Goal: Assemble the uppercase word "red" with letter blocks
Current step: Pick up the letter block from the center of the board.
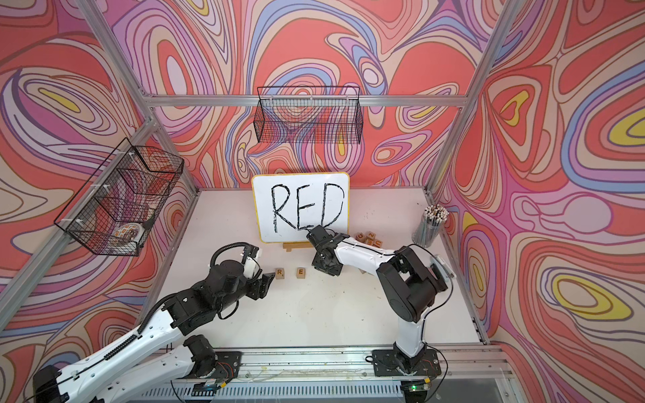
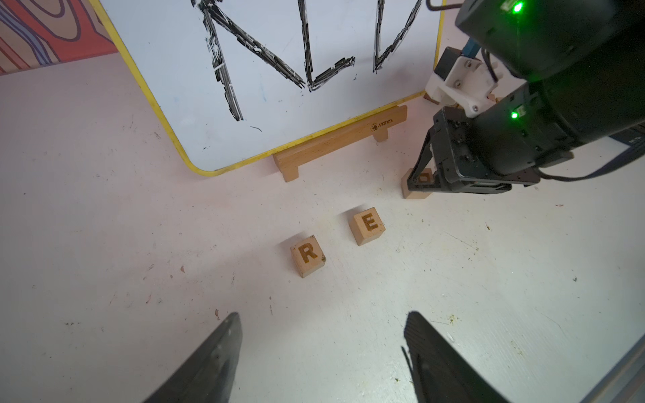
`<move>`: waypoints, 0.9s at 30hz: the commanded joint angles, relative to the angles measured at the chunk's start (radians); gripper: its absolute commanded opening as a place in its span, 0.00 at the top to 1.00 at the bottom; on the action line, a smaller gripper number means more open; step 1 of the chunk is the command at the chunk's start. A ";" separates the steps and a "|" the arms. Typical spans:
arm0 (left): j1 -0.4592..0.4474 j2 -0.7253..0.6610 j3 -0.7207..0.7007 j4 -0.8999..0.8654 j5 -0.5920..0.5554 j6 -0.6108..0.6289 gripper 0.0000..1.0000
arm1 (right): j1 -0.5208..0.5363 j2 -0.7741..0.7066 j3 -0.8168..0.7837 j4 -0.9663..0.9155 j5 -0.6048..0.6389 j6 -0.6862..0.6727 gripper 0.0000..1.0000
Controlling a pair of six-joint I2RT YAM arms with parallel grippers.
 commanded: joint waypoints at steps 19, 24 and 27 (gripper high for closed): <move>0.005 0.006 0.011 -0.018 -0.016 0.006 0.24 | 0.027 0.039 0.182 -0.266 -0.054 -0.936 0.74; 0.005 0.009 0.018 -0.024 -0.019 0.008 0.24 | 0.026 0.039 0.180 -0.279 -0.078 -1.096 0.73; 0.004 0.011 0.017 -0.027 -0.022 0.006 0.24 | 0.026 0.025 0.162 -0.250 -0.048 -1.180 0.73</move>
